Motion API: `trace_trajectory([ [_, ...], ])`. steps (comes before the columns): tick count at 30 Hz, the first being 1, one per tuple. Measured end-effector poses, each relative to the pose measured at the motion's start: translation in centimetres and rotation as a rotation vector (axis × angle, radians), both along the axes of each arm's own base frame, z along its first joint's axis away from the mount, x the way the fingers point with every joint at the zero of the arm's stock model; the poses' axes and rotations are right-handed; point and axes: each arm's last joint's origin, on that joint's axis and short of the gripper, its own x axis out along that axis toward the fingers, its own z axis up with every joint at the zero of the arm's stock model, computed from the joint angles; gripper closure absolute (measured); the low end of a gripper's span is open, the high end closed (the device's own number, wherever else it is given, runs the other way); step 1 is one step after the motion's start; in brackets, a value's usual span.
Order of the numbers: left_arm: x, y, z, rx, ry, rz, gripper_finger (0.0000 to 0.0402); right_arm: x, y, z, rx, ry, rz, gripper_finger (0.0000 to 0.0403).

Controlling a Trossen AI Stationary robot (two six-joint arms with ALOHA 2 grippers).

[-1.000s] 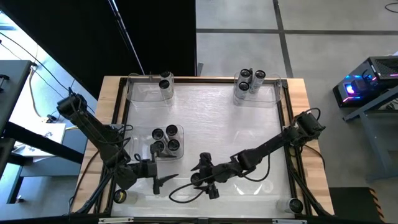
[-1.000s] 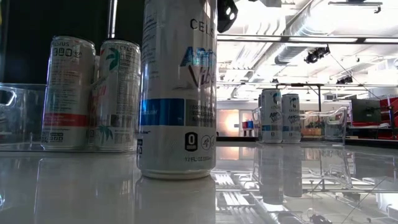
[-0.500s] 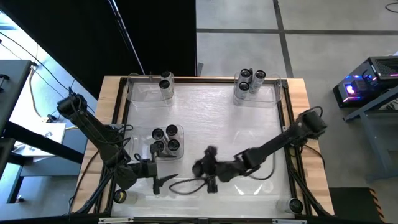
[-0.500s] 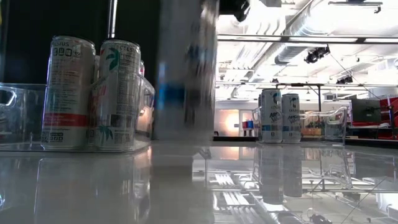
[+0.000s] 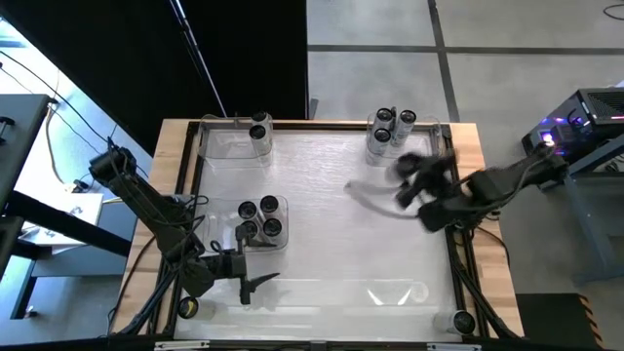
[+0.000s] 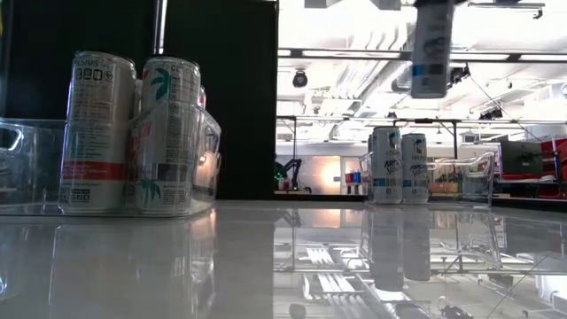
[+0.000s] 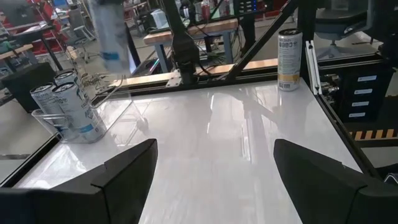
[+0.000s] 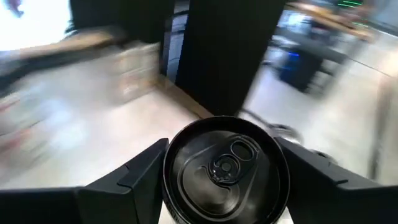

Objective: Sort soda cans
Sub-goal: Put the white-blue can into the top right transparent bin

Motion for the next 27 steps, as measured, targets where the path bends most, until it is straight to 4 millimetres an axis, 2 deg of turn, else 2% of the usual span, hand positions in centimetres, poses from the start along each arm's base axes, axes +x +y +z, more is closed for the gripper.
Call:
trace_trajectory([
  [3,0.0,0.0,0.0,0.000,0.000,0.000,0.0084,-3.5,-2.6,0.0,-0.001,-0.118,-0.150,0.0164],
  [5,0.0,0.0,0.0,0.000,0.000,0.000,0.0084,-5.0,-3.9,-0.5,-0.014,-0.181,-0.234,0.0164],
  [10,0.2,0.3,0.0,0.001,0.000,0.012,0.0084,-6.8,-6.0,-2.8,-0.041,-0.258,-0.397,0.0164],
  [14,0.5,0.6,0.0,0.011,0.002,0.025,0.0084,-6.6,-6.9,-4.8,-0.056,-0.248,-0.471,0.0164],
  [19,0.8,0.9,0.0,0.025,0.005,0.035,0.0084,-4.9,-7.9,-6.6,-0.019,-0.187,-0.478,0.0164],
  [23,0.9,1.0,0.0,0.028,0.007,0.036,0.0084,-3.4,-9.5,-6.8,-0.005,-0.152,-0.428,0.0164],
  [27,0.9,1.0,0.0,0.042,0.010,0.032,0.0084,-2.9,-11.5,-6.1,0.015,-0.178,-0.409,0.0164],
])
